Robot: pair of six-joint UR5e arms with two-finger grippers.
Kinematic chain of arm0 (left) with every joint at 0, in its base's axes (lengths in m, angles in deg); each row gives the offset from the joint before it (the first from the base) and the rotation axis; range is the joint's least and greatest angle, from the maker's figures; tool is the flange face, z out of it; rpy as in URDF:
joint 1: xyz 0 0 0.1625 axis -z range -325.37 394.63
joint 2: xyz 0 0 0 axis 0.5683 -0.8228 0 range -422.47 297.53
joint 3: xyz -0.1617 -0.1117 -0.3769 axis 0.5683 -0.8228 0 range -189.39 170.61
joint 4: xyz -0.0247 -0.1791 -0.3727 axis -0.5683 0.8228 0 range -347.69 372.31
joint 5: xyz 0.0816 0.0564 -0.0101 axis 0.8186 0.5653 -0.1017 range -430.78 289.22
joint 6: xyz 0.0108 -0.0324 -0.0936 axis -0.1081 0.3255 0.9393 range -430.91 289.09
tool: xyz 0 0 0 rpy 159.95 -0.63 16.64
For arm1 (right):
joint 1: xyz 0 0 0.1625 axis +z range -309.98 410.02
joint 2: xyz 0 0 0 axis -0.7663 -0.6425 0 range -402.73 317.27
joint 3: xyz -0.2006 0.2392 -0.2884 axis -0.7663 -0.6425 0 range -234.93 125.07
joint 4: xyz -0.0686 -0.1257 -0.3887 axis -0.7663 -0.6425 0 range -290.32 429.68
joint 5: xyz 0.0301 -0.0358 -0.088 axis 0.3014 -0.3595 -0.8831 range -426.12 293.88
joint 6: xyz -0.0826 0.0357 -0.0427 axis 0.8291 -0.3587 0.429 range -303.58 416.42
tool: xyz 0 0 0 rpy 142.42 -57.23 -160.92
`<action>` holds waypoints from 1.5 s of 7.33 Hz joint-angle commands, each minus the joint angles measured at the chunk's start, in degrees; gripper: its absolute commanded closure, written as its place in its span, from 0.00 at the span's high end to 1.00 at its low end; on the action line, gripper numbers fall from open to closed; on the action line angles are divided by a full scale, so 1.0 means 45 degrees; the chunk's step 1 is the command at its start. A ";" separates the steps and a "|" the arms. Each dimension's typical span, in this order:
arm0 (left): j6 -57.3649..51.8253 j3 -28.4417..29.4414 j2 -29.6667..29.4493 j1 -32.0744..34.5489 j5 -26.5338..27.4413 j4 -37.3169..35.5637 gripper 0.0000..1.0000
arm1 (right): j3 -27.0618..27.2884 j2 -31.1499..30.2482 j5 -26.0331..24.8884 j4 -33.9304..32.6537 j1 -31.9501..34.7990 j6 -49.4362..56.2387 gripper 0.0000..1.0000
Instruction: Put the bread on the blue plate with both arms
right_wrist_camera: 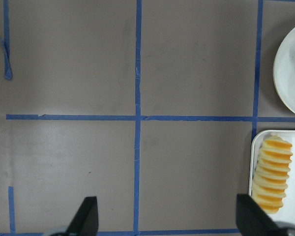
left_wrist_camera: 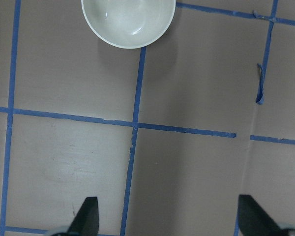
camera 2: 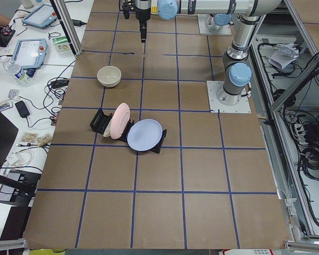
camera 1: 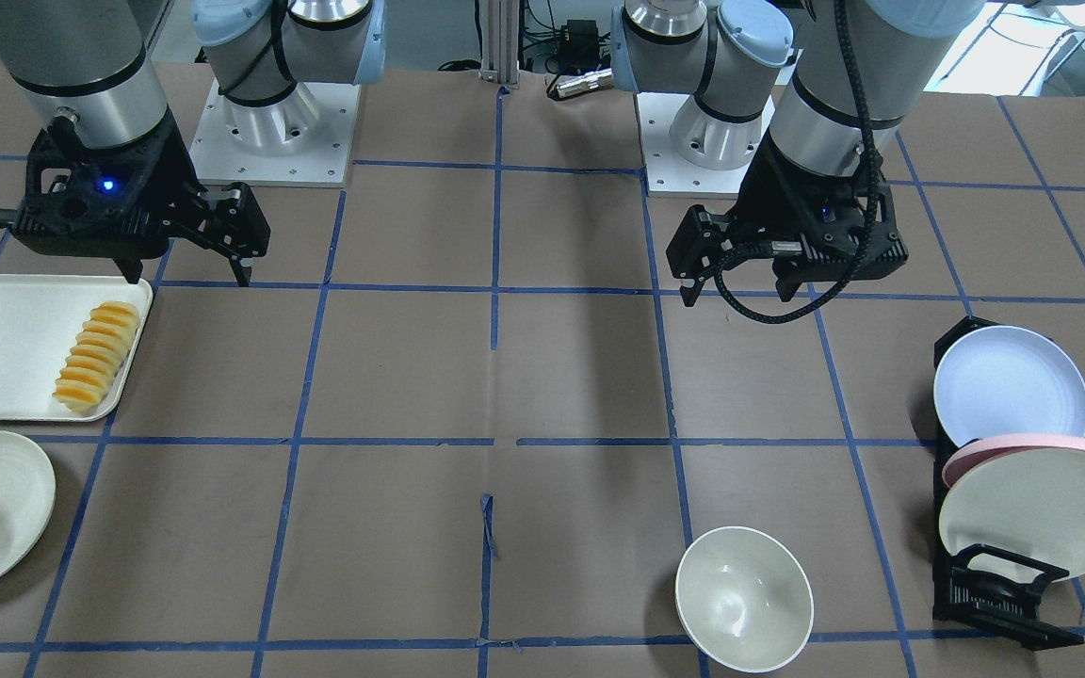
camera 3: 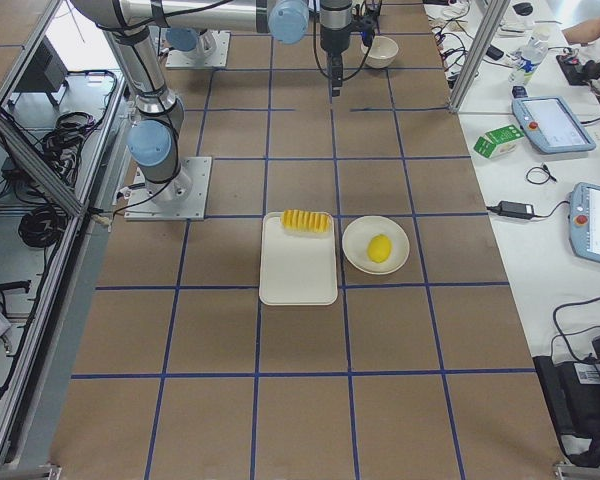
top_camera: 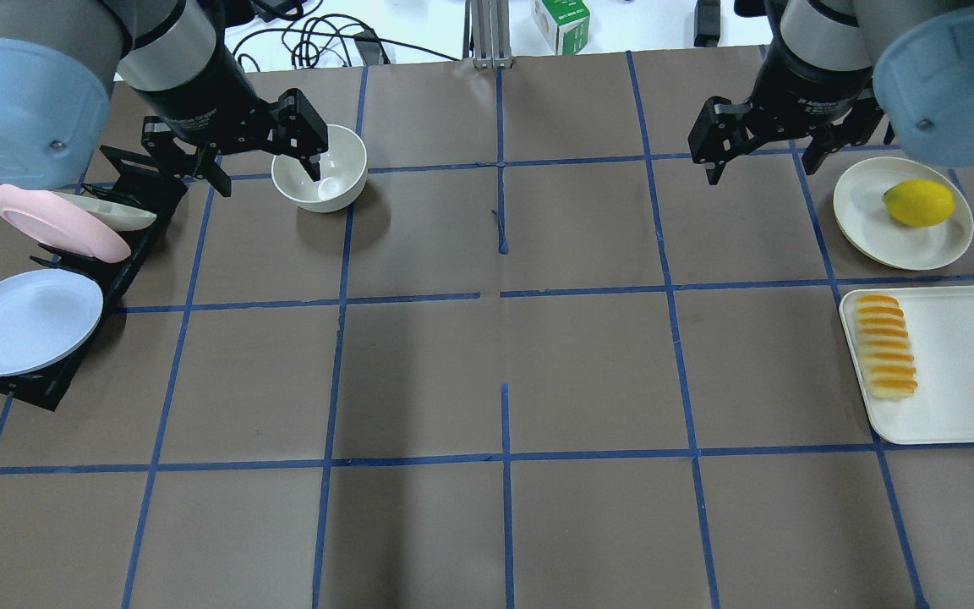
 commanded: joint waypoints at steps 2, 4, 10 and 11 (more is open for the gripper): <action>-0.0070 -0.0166 0.0156 -0.0002 0.0144 -0.0059 1.00 | 0.1222 -0.0054 -0.0005 0.0013 -0.1929 0.1988 1.00; -0.0070 -0.0244 0.0234 -0.0021 0.0144 -0.0118 1.00 | 0.2708 -0.0425 -0.0043 -0.1851 -0.2857 0.2718 1.00; 0.0223 -0.0303 0.0819 -0.1678 0.0144 0.0409 1.00 | 0.7225 0.1486 0.0035 -0.8558 -0.6568 0.4711 1.00; 0.0184 -0.0322 0.0859 -0.2513 0.0125 0.0332 1.00 | 0.7246 0.1547 0.0054 -0.8581 -0.6570 0.4733 1.00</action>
